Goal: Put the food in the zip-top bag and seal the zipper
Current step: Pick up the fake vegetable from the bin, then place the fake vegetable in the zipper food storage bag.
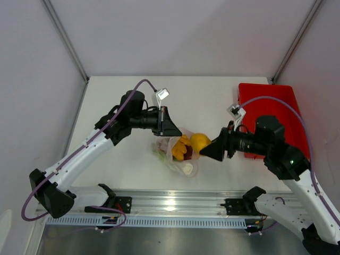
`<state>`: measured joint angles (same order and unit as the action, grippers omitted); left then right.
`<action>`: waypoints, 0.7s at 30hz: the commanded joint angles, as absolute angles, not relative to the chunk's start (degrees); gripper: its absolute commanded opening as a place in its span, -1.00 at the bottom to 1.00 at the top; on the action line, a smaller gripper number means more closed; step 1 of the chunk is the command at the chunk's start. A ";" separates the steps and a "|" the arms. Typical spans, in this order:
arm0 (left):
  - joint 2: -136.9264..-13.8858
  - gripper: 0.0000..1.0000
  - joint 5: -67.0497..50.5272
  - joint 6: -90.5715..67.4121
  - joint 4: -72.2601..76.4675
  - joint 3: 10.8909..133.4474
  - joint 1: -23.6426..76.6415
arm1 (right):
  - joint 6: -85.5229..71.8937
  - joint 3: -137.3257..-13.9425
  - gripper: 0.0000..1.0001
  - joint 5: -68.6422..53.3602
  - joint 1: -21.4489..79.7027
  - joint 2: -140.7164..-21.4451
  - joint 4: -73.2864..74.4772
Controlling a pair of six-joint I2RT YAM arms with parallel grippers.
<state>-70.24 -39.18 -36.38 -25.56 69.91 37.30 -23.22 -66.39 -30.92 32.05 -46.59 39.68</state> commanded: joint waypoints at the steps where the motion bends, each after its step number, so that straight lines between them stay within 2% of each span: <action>1: -70.22 -0.99 -40.08 -35.77 -23.90 73.30 36.74 | -27.76 -62.51 -1.00 -41.92 36.20 -43.25 39.47; 9: -70.40 -0.99 -40.16 -35.77 -24.70 74.18 36.65 | -32.87 -56.60 -1.00 -42.63 43.76 -44.63 31.73; 17: -69.35 -0.99 -40.52 -36.74 -24.26 73.31 36.74 | -31.56 -58.09 -0.99 -23.06 49.83 -51.94 28.31; 19: -69.00 -0.99 -40.78 -37.18 -23.73 72.95 36.74 | -31.20 -60.02 -0.91 -19.35 50.62 -54.82 27.43; 21: -68.82 -0.99 -40.96 -37.88 -23.12 72.68 36.74 | -30.33 -61.34 -0.47 -15.92 51.24 -56.94 27.33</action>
<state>-70.59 -39.22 -36.18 -26.46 70.96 37.30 -31.40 -57.60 -24.86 50.24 -54.78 31.40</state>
